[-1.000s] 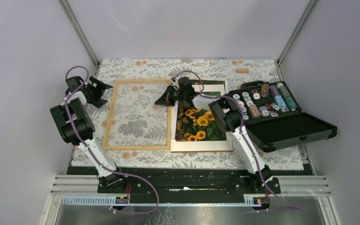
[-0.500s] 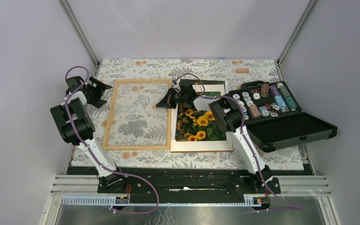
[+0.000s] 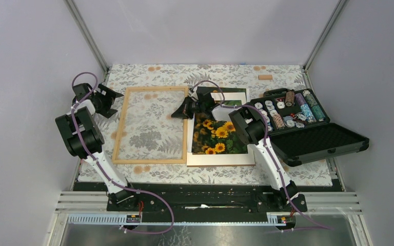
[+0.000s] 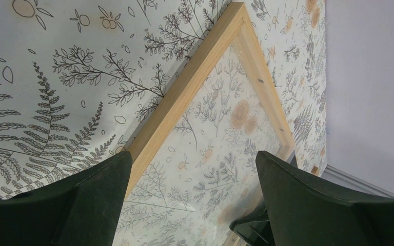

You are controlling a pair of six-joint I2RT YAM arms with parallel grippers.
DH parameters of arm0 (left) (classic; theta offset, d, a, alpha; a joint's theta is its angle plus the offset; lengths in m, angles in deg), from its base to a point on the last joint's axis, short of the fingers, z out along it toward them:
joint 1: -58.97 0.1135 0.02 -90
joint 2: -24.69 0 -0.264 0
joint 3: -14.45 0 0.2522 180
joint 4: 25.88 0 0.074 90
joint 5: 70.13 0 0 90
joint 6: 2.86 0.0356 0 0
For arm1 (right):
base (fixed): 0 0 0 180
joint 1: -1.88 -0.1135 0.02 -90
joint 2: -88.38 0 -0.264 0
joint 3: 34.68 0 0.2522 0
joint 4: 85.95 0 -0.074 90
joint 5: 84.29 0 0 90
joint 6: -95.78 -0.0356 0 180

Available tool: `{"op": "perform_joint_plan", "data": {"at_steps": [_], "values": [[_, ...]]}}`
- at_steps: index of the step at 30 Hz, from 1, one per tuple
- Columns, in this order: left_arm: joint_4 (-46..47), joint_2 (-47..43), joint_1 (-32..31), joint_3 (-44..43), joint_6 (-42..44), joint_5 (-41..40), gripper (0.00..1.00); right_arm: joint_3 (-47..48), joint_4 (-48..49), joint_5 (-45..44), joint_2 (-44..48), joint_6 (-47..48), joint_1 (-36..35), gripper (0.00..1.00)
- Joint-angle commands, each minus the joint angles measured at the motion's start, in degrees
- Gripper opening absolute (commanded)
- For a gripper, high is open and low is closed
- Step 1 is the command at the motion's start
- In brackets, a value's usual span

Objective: Put the photo into the frame
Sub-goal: Place the photo frame item in the photo frame.

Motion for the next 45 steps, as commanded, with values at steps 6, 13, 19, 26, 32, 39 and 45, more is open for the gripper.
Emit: {"op": "perform_joint_plan", "data": {"at_steps": [6, 13, 19, 26, 32, 39, 45], "values": [[0.5, -0.1, -0.2, -1.0, 0.5, -0.4, 0.96, -0.4, -2.5, 1.7, 4.8, 2.7, 0.2, 0.00], [0.4, -0.1, -0.2, -1.1, 0.5, -0.4, 0.96, -0.9, -2.3, 2.7, 5.0, 2.9, 0.5, 0.00], [0.5, 0.0, -0.2, -1.1, 0.4, -0.2, 0.96, 0.6, -2.6, 3.2, 3.9, 2.9, 0.6, 0.00], [0.5, 1.2, -0.4, -1.0, 0.0, 0.2, 0.96, 2.7, -4.9, 3.5, 2.8, 4.0, 0.1, 0.00], [0.5, 1.6, -1.0, -0.9, -0.1, 0.2, 0.96, 4.9, -6.4, 3.6, 1.5, 4.4, -0.4, 0.00], [0.5, 1.6, -1.5, -0.9, -0.2, 0.2, 0.96, 5.2, -12.3, 0.5, 3.6, 9.5, -0.4, 0.09], [0.5, 0.8, -1.6, -0.9, 0.0, -0.2, 0.96, 4.6, -15.5, -1.2, 5.8, 12.6, -0.4, 0.19]]}}
